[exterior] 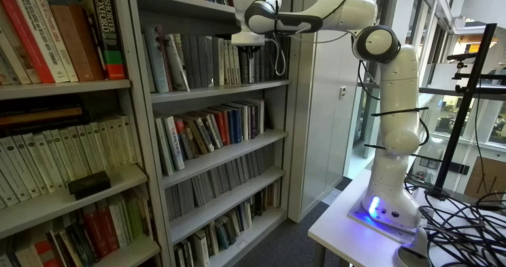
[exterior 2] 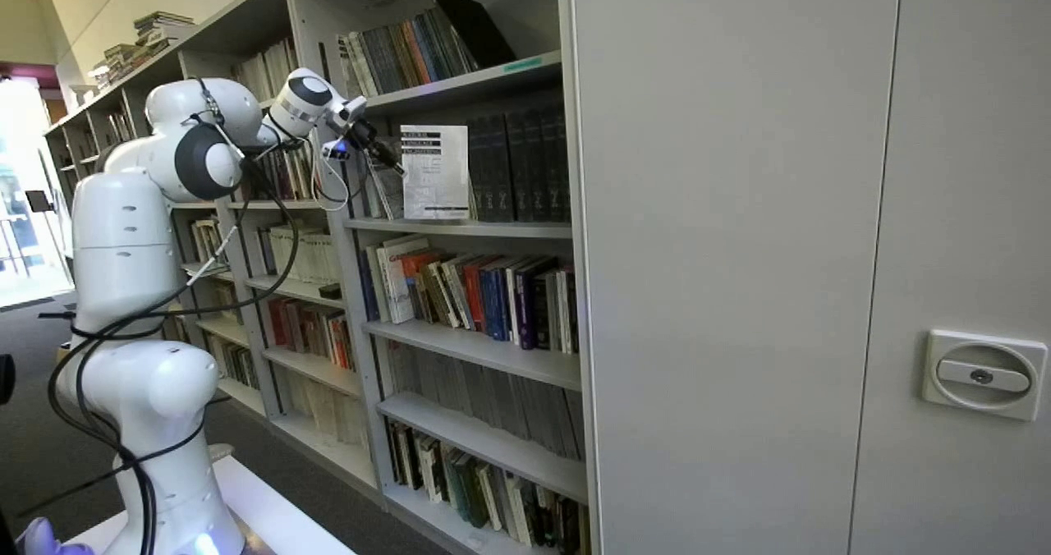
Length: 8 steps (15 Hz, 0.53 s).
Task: Pull out one of the books from the shelve and move it to the right on the same shelve
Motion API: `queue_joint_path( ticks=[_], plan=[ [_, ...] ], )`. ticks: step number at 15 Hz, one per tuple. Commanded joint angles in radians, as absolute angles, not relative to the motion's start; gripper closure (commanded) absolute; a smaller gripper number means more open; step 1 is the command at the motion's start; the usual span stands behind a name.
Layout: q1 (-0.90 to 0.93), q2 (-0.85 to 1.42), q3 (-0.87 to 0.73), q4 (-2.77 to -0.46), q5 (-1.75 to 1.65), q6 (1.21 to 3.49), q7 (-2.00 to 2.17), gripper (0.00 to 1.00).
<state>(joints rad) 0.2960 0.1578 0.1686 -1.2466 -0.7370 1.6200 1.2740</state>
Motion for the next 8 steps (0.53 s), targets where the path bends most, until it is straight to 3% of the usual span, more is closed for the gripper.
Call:
queue_joint_path(
  ticks=[1, 8],
  plan=[
    [0.295, 0.192, 0.164, -1.206, -0.788, 1.674, 1.241, 0.98],
    [0.298, 0.198, 0.17, -1.207, -0.807, 1.732, 1.2, 0.98]
  ],
)
